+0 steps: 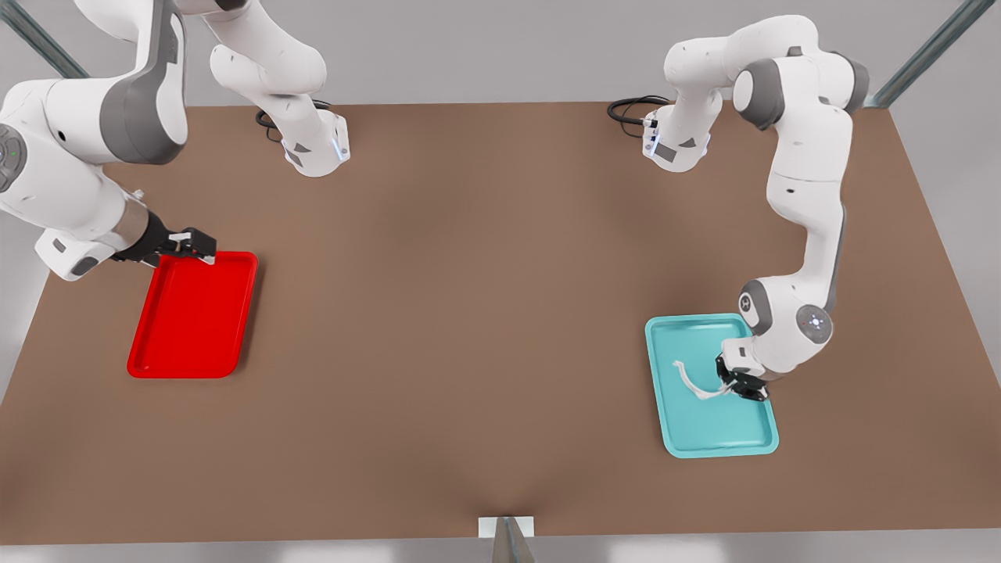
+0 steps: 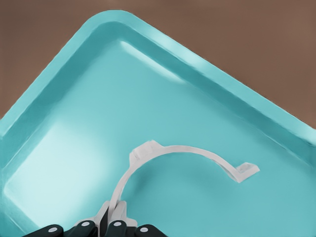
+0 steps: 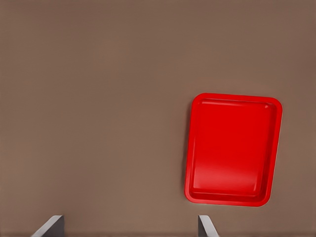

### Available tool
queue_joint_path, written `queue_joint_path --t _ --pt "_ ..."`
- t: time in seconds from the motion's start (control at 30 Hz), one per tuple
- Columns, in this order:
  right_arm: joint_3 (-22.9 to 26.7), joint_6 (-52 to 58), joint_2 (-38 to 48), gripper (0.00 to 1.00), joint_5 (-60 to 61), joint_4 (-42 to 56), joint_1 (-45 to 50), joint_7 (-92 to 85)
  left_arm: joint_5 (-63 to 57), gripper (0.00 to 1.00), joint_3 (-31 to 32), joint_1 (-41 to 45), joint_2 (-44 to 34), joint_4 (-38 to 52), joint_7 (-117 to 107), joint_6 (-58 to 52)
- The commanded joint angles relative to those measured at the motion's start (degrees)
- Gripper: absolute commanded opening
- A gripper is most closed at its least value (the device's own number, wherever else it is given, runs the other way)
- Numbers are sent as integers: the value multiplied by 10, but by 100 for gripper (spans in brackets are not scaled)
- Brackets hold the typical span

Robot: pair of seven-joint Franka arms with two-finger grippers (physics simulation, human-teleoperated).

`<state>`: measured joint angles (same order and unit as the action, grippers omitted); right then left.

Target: Take the drainage pipe clamp from the left arm, pass it to the right arm, and place it in the plate on the right side

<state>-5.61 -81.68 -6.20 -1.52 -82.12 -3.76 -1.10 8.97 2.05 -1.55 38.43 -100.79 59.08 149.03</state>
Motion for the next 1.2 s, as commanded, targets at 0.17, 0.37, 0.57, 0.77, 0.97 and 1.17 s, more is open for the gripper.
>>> queue_joint_path --t 0.17,0.37,0.57,0.77,0.97,1.17 --pt "-8 -8 -32 100 -1 27 8 3 2 21 3 160 -59 69 -641 -193" --pt "-53 -173 -138 100 23 28 73 -1 15 21 97 253 -21 197 -987 -194" --pt "-73 -251 -180 100 21 23 158 88 12 21 96 349 52 306 -1131 -145" --pt "-89 -273 -191 100 20 -21 194 95 13 21 97 363 51 306 -1136 -145" --pt "-98 -285 -185 100 19 -54 194 95 13 21 98 363 49 306 -1138 -145" --pt "-97 -333 -196 100 18 -55 185 94 13 21 98 367 49 306 -1139 -145"
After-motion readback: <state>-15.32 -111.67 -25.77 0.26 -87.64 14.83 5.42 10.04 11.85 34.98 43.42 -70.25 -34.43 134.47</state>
